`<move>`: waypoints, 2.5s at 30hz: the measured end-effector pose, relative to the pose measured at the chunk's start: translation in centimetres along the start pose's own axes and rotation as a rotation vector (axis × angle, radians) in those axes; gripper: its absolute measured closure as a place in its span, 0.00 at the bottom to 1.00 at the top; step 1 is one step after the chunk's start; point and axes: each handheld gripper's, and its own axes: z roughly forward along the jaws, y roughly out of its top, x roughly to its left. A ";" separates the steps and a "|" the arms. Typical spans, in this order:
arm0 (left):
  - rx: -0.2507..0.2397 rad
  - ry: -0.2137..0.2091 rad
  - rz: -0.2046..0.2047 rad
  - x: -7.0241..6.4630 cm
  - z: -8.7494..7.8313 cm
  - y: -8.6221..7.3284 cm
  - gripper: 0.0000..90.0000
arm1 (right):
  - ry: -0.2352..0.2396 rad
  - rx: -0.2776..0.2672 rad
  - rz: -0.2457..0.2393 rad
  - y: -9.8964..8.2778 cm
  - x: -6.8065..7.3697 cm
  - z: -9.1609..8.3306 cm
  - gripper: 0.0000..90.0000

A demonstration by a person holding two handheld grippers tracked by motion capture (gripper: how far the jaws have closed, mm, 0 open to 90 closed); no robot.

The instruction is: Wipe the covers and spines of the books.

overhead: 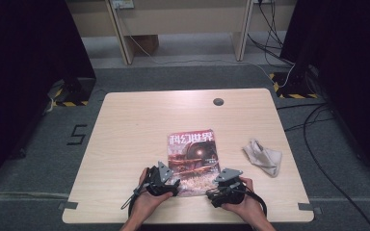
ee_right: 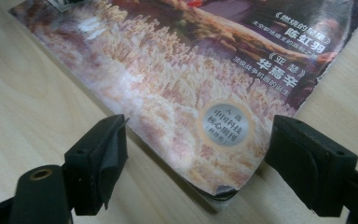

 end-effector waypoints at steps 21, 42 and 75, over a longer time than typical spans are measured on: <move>-0.013 -0.065 -0.032 -0.3 -1.1 -0.5 0.22 | -0.005 -0.055 0.054 -0.7 -2.4 -1.3 0.30; -0.016 -0.119 -0.032 -0.7 -4.0 -2.9 0.22 | -0.078 -0.111 0.130 -1.9 -5.5 -4.0 0.31; 0.016 -0.109 -0.005 -0.5 -5.0 -4.2 0.21 | -0.311 -0.183 0.260 -4.0 -12.4 -9.8 0.39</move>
